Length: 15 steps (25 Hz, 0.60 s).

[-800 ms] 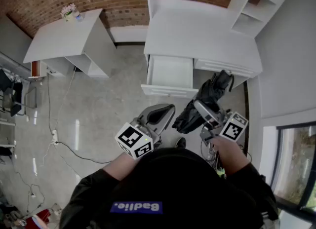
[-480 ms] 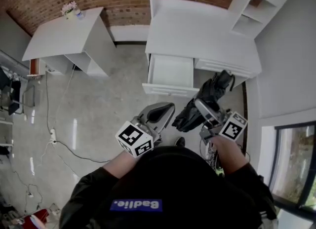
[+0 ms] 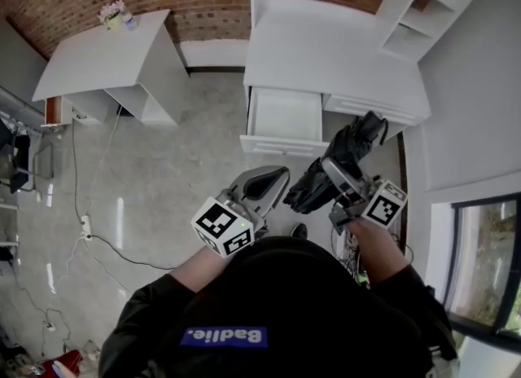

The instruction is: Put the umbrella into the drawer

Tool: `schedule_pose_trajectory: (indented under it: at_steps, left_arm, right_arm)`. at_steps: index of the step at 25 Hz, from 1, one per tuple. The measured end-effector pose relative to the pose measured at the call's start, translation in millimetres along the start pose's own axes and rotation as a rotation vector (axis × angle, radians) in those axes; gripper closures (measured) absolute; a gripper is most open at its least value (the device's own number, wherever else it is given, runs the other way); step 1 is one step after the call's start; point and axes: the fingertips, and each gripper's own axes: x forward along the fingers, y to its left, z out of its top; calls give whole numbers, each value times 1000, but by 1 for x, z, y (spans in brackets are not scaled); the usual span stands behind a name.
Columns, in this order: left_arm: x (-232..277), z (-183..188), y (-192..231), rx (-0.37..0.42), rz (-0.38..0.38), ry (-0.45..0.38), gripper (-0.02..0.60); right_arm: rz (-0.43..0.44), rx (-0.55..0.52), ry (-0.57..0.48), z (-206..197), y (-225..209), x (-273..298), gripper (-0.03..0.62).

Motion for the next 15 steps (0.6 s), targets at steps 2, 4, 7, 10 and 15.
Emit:
schedule_pose_trajectory:
  at_steps: [2, 4, 7, 10, 15]
  left_arm:
    - [-20, -2, 15, -3, -8, -7, 580]
    - [-37, -4, 31, -1, -20, -12, 580]
    - [-44, -4, 46, -8, -32, -9, 580]
    - [-46, -2, 55, -18, -37, -5, 580]
    - [-38, -4, 68, -10, -25, 5, 580]
  right_arm:
    - [-8, -13, -2, -15, 6, 17, 321]
    - [-14, -32, -3, -27, 9, 35, 321]
    - [-29, -54, -6, -28, 7, 48, 321]
    - [-47, -57, -13, -23, 3, 56, 321]
    - [-48, -53, 0, -12, -18, 66, 321]
